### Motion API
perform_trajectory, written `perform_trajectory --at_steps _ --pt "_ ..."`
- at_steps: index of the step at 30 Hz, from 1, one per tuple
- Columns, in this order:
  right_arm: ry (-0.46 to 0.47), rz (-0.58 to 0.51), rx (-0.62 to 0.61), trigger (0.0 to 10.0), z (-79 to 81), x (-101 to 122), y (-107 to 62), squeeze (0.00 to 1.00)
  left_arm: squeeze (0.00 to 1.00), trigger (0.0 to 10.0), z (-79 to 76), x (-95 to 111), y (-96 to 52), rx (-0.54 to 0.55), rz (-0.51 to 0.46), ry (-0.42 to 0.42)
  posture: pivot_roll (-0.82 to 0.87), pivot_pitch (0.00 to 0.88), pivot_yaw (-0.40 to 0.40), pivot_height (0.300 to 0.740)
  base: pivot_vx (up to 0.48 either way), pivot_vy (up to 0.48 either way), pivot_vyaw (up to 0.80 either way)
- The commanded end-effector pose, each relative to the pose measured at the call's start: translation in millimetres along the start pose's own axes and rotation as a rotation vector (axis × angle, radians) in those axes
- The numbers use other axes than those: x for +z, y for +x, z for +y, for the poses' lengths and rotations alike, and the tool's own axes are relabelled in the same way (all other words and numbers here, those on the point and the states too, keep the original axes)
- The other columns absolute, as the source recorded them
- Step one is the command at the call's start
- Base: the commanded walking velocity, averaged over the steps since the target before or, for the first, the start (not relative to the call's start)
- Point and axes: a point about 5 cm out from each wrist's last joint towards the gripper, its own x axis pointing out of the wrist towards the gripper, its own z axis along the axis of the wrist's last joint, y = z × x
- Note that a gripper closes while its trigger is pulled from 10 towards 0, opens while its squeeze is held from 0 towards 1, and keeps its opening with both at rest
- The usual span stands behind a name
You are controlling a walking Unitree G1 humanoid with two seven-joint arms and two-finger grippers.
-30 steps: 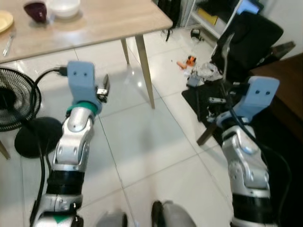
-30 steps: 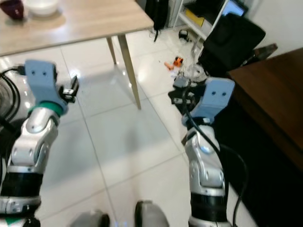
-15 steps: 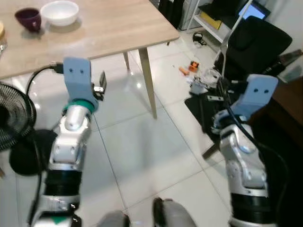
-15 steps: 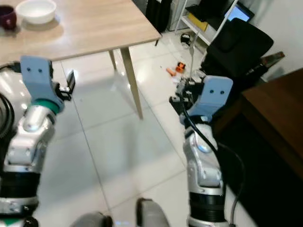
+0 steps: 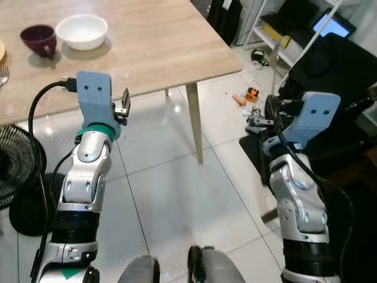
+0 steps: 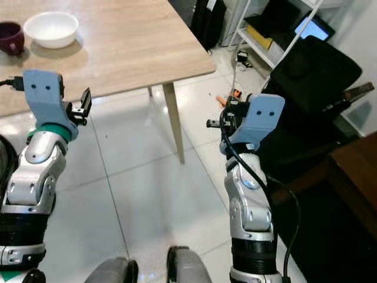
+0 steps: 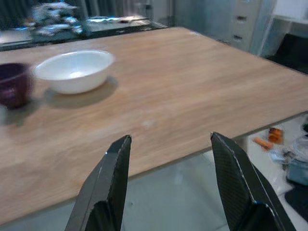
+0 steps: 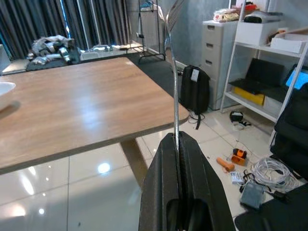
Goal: Setting the table
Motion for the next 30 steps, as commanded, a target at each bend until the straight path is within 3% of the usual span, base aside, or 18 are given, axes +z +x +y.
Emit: perform_trajectory --at_steps 1,8,26,30 --pt "0.008 -0.012 0.018 10.0 3.0 2 0.5 0.00 0.00 10.0 4.1 -4 -2.0 0.015 0.013 0.018 0.04 0.047 -0.012 0.740 0.480 0.000 0.74" --pt "0.006 -0.010 0.029 10.0 4.1 2 1.3 0.00 0.00 10.0 3.6 -4 -1.8 0.014 0.012 0.017 0.04 0.046 -0.012 0.740 0.480 0.000 0.76" --pt "0.004 -0.014 -0.008 10.0 -1.9 3 4.3 0.00 0.00 10.0 3.1 -3 -1.3 0.011 0.013 0.016 0.04 0.046 -0.011 0.740 0.480 0.000 0.00" --pt "-0.015 -0.010 -0.029 10.0 -7.9 3 5.3 0.00 0.00 10.0 -1.7 -2 -1.5 -0.025 0.002 0.017 0.04 0.044 -0.009 0.740 0.143 0.000 0.00"
